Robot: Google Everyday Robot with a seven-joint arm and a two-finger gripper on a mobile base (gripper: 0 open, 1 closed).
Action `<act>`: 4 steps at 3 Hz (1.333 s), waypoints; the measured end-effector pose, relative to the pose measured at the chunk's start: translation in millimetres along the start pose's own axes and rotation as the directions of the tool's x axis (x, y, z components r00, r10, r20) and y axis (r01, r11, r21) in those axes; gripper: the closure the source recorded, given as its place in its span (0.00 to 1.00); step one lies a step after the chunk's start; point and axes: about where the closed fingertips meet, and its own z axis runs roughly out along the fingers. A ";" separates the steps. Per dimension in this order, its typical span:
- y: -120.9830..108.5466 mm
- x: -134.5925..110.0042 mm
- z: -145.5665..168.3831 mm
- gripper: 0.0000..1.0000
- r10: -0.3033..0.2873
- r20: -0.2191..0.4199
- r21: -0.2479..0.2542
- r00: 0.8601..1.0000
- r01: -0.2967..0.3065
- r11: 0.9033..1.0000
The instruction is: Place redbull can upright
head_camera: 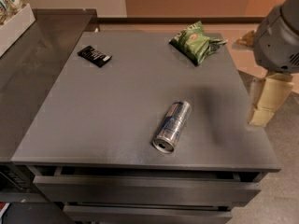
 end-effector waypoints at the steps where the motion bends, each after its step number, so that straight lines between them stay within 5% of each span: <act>1: 9.0 -32.1 17.1 0.00 -0.201 0.031 -0.027 0.979 0.202 0.979; 2: 23.2 -66.2 37.1 0.00 -0.397 0.063 -0.050 0.915 0.401 0.915; 3: 41.6 -93.8 59.5 0.00 -0.569 0.106 -0.074 0.816 0.577 0.813; 4: 57.6 -113.2 83.6 0.00 -0.692 0.151 -0.111 0.705 0.708 0.697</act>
Offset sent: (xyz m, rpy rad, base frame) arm -0.0186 0.1230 -0.0599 -0.1159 -0.0040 0.7112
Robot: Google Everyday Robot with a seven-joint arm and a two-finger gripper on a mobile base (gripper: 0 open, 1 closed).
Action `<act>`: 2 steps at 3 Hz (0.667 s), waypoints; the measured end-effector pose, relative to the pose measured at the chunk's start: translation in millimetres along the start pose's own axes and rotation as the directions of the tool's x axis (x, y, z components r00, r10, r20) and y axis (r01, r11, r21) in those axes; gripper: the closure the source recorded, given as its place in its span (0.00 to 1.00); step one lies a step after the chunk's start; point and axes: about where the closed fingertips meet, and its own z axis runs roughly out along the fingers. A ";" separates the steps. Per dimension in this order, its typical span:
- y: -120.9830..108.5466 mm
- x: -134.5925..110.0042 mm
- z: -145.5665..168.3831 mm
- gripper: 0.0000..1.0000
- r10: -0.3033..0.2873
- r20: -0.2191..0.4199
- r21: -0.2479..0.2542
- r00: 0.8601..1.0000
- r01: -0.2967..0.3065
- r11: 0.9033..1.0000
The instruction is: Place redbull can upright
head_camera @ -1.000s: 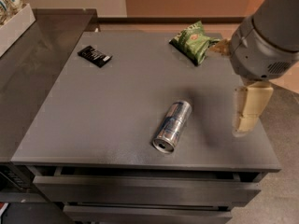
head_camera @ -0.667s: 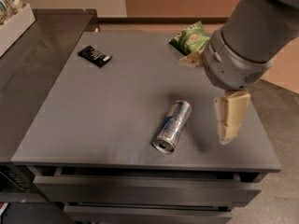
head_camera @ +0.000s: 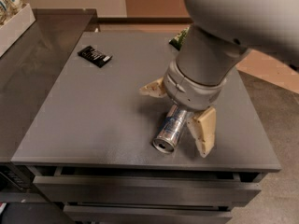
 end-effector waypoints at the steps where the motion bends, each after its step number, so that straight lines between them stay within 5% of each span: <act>1: -3.8 -13.3 24.6 0.00 -0.138 0.024 -0.078 0.990 0.140 0.987; 2: -5.6 -18.2 42.4 0.00 -0.233 0.037 -0.140 0.972 0.235 0.962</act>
Offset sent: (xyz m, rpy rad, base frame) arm -0.0031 0.0326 -0.0588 -0.1727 0.1096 0.3627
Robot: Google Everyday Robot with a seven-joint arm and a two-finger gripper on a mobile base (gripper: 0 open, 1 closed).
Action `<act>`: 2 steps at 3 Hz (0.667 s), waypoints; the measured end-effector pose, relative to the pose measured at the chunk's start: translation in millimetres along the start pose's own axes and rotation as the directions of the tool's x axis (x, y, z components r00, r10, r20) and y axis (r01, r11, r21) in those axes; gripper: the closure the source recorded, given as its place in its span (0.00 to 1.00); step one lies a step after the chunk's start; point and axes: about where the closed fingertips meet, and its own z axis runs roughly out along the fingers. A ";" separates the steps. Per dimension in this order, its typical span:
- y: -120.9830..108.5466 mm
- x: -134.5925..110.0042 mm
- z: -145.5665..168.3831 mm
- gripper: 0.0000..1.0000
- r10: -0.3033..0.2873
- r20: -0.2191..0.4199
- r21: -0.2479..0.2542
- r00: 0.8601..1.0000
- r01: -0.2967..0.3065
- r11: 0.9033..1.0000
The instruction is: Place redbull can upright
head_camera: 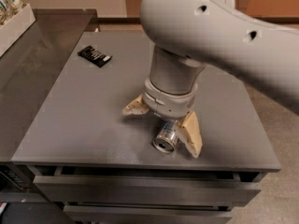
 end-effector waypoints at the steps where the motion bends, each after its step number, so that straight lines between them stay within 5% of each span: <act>1: -2.0 1.5 11.2 0.00 -0.048 -0.010 -0.036 0.999 0.048 0.998; 2: -5.2 10.4 13.9 0.00 -0.065 -0.025 -0.046 0.998 0.064 0.997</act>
Offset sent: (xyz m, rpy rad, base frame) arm 0.0226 -0.0040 -0.0199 -0.0747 -0.0015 0.0809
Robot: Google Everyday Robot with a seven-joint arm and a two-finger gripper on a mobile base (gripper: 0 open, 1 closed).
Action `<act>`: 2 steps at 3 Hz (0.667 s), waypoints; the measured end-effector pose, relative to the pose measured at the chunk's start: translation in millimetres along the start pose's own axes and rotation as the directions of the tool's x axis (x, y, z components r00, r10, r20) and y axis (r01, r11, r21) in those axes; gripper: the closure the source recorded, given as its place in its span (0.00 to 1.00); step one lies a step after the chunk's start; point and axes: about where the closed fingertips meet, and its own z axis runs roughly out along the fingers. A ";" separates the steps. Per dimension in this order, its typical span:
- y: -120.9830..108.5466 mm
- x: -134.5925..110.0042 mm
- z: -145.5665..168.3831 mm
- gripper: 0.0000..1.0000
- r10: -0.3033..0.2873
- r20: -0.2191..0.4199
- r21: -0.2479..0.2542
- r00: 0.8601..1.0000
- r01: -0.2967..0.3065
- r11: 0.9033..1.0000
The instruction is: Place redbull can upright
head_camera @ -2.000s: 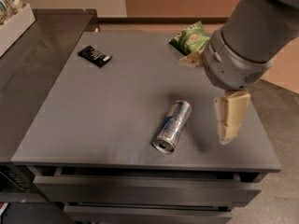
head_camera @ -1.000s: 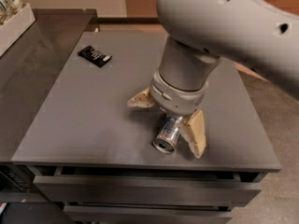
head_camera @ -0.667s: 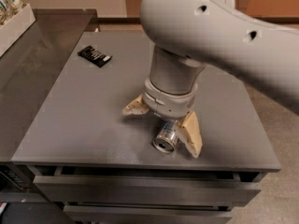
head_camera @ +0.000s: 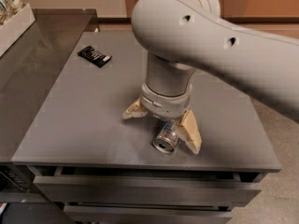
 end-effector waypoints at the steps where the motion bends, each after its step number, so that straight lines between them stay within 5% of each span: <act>1: -1.2 7.8 0.2 0.16 -0.001 -0.011 0.003 1.000 0.001 1.000; 2: 0.6 12.7 3.1 0.40 -0.001 -0.011 0.000 1.000 0.001 1.000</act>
Offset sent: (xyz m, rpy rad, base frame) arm 0.0142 -0.0125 -0.0088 -0.0138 0.0029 0.0001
